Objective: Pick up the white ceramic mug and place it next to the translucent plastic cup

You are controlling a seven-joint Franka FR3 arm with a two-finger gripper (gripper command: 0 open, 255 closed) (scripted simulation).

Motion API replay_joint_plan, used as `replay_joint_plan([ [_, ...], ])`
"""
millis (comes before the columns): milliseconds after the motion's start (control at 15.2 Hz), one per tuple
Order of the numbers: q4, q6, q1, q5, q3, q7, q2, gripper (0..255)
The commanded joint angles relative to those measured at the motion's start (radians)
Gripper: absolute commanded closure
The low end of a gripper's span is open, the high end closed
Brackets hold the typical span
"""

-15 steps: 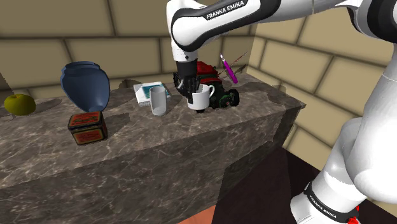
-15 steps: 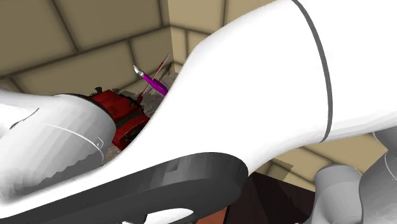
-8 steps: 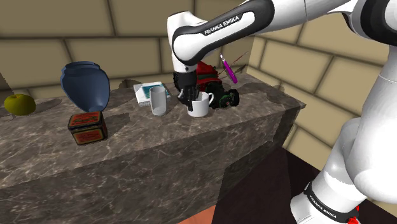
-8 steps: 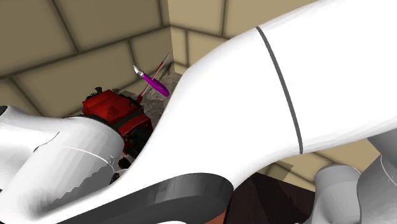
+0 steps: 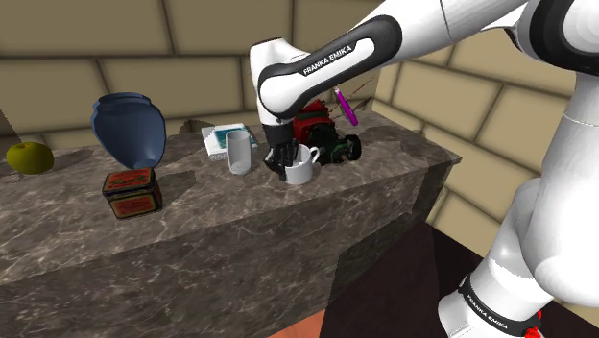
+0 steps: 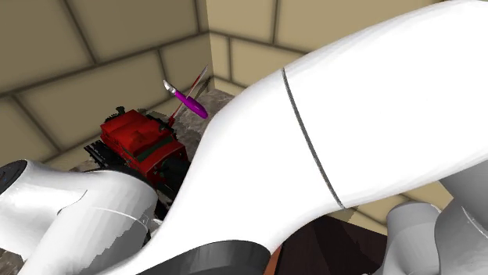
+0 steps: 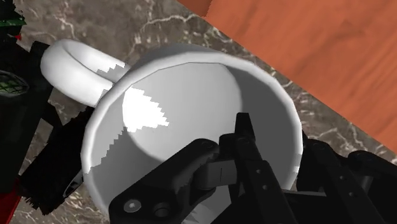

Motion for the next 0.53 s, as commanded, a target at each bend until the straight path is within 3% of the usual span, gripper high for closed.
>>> replay_joint_plan([
  [0, -0.019, 0.026, -0.008, -0.007, -0.009, 0.001, 0.014, 255],
  [462, -0.036, 0.062, -0.010, -0.009, -0.007, 0.005, 0.033, 255],
])
